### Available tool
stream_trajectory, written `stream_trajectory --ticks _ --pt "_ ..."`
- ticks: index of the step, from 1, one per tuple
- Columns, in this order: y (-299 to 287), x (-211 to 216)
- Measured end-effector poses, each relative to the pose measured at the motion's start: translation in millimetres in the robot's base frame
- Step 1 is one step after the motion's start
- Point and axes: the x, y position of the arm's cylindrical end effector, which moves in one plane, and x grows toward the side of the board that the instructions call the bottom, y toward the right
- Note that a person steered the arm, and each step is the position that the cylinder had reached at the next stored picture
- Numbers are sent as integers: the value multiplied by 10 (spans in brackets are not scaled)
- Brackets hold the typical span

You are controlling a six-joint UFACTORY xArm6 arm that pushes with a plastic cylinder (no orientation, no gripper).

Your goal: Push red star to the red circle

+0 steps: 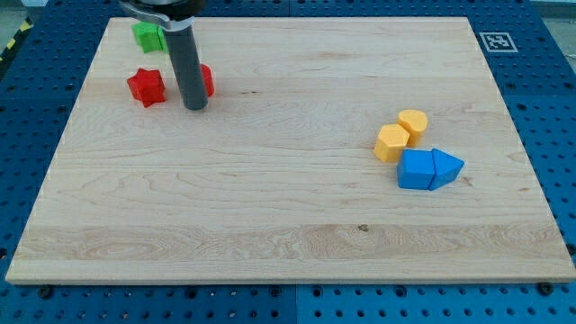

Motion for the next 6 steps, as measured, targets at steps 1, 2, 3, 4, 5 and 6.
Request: stream_trajectory --ticks 1,2,3,4,5,6 --pt "-246 144" --pt "-592 198" --pt "-943 -9" --pt "-956 -70" --pt "-833 -106" --pt "-491 -308"
